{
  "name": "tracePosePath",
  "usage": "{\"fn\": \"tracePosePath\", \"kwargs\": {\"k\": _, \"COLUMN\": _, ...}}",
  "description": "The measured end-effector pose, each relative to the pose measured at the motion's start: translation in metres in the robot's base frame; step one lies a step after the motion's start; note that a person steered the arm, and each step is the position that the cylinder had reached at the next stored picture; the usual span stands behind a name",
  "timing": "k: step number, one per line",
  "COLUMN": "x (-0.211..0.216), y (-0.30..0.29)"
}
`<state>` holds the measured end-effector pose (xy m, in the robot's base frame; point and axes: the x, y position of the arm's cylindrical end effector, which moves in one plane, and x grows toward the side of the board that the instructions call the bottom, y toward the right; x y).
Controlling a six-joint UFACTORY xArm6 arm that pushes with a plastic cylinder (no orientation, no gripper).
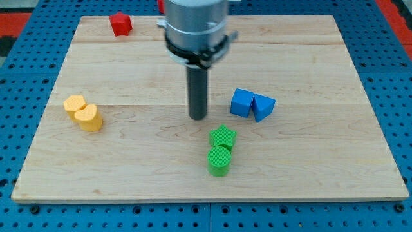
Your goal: Push the blue cube into the green blocks
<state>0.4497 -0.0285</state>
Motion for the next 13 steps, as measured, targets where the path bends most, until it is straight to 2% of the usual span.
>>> {"fn": "tracePosePath", "kwargs": {"k": 1, "x": -0.052, "y": 0.024}}
{"fn": "tracePosePath", "kwargs": {"k": 2, "x": -0.053, "y": 0.117}}
{"fn": "tracePosePath", "kwargs": {"k": 3, "x": -0.036, "y": 0.196}}
{"fn": "tracePosePath", "kwargs": {"k": 4, "x": 0.004, "y": 0.216}}
{"fn": "tracePosePath", "kwargs": {"k": 5, "x": 0.006, "y": 0.135}}
{"fn": "tracePosePath", "kwargs": {"k": 6, "x": 0.004, "y": 0.083}}
{"fn": "tracePosePath", "kwargs": {"k": 8, "x": -0.035, "y": 0.057}}
{"fn": "tracePosePath", "kwargs": {"k": 9, "x": -0.037, "y": 0.089}}
{"fn": "tracePosePath", "kwargs": {"k": 10, "x": -0.081, "y": 0.070}}
{"fn": "tracePosePath", "kwargs": {"k": 11, "x": -0.101, "y": 0.033}}
{"fn": "tracePosePath", "kwargs": {"k": 13, "x": -0.045, "y": 0.019}}
